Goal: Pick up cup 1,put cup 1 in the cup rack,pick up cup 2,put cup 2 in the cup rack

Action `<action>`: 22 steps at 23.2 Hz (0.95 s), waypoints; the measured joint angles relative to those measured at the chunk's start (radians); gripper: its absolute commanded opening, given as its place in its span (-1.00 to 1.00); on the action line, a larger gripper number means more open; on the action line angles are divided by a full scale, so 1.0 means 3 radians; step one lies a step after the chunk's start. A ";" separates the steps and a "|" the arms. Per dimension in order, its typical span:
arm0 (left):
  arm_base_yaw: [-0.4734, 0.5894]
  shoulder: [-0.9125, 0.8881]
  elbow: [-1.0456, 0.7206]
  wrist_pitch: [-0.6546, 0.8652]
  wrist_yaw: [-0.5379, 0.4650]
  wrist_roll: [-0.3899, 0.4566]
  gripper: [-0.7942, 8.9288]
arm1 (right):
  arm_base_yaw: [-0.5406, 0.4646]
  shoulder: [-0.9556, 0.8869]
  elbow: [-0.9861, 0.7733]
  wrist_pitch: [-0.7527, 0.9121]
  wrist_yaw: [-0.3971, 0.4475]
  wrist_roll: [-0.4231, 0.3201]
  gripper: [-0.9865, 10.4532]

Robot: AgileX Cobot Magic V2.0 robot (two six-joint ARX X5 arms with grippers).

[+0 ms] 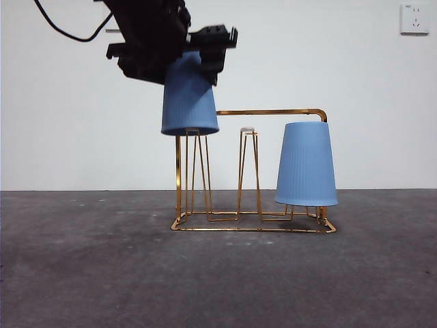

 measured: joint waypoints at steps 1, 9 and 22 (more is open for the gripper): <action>0.0010 0.0022 0.0000 0.0009 -0.0003 0.0000 -0.85 | 0.0000 0.0000 0.0000 0.0000 0.0000 0.0003 -0.55; 0.0069 0.0217 0.0000 0.0022 0.0122 -0.0001 -0.85 | 0.0000 0.0000 0.0000 -0.0006 0.0000 0.0013 -0.55; 0.0081 0.0635 0.0031 -0.0183 0.0167 -0.0271 -0.85 | 0.0000 0.0000 0.0000 -0.0004 0.0000 0.0013 -0.55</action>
